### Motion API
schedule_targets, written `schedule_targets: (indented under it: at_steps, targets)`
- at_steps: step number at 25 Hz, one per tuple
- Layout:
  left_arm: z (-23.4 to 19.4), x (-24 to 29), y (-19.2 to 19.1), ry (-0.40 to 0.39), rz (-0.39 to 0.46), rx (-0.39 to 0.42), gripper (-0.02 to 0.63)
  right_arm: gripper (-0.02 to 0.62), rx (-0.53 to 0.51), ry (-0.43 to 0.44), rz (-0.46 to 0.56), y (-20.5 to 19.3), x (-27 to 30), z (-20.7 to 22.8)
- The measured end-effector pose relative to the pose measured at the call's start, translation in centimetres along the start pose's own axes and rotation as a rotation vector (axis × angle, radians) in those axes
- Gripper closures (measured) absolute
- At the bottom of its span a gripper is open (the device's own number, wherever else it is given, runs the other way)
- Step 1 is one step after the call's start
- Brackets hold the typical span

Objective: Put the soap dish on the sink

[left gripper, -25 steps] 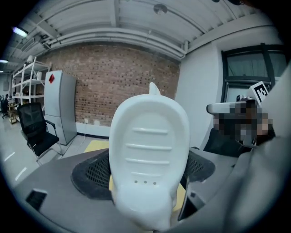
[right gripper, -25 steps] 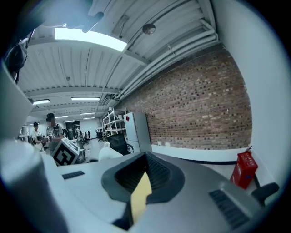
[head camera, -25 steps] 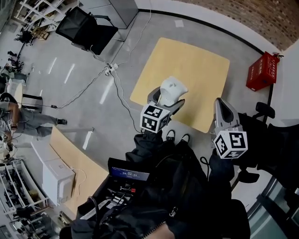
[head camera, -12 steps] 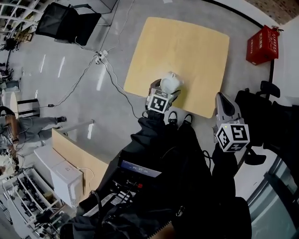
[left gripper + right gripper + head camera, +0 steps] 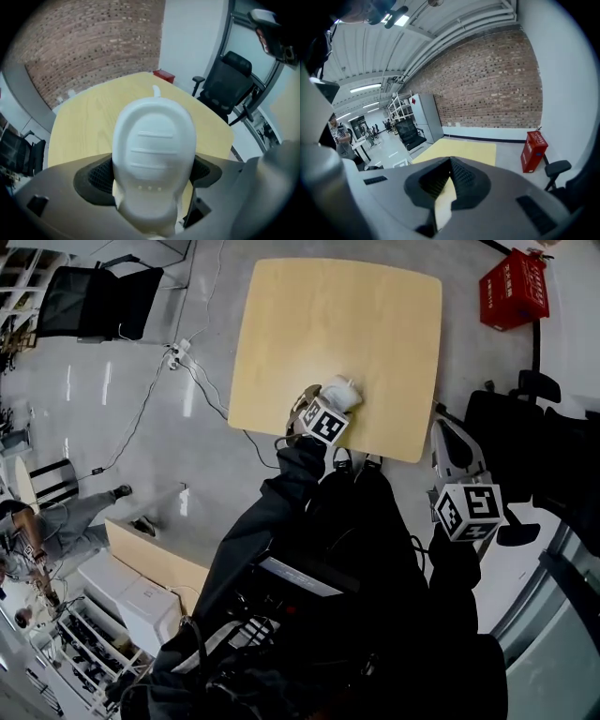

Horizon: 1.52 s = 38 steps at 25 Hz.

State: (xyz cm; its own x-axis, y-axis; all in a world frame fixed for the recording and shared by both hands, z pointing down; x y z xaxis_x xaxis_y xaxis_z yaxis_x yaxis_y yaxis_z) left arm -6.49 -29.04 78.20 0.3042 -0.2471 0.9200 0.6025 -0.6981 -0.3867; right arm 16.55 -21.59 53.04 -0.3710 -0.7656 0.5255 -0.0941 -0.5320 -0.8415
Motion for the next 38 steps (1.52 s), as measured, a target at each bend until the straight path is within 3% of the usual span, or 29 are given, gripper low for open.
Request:
schedule_targets:
  at_steps: [4, 10, 21, 28, 32, 38]
  targets:
    - [0.5, 1.9, -0.2, -0.009, -0.064, 0.083, 0.137, 0.591, 0.007, -0.001, -0.010, -0.3, 0.5, 0.6]
    - [1.0, 3.2, -1.0, -0.032, -0.107, 0.095, 0.137, 0.591, 0.006, -0.003, -0.028, -0.6, 0.7, 0.9]
    - [1.2, 3.1, -1.7, -0.095, -0.065, 0.132, 0.137, 0.591, -0.002, 0.006, -0.038, -1.4, 0.9, 0.1]
    - [0.9, -1.8, -1.1, -0.037, 0.131, 0.048, 0.136, 0.591, -0.019, 0.028, -0.010, -0.5, 0.6, -0.6]
    - [0.6, -7.2, 1.0, -0.015, 0.350, -0.048, 0.137, 0.591, -0.033, 0.050, 0.033, 0.4, 0.6, -1.5]
    - [1.1, -17.3, 4.5, 0.024, 0.640, -0.119, 0.138, 0.591, -0.065, 0.088, 0.128, 3.6, -0.4, -3.4]
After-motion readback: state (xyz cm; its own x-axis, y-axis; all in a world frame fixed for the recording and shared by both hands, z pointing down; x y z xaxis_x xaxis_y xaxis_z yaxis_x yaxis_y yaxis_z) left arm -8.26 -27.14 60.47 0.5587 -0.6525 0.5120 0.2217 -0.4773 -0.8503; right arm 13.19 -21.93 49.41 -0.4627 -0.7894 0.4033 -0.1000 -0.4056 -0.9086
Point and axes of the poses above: the fingertips, and each gripper's own axes: x forward along the fingers, z to its right, y out of its top, the point moved 6 cm from there along -x, backward along the fingers, and after that the axes turned 6 degrees about -x, right-handed, at the moved point
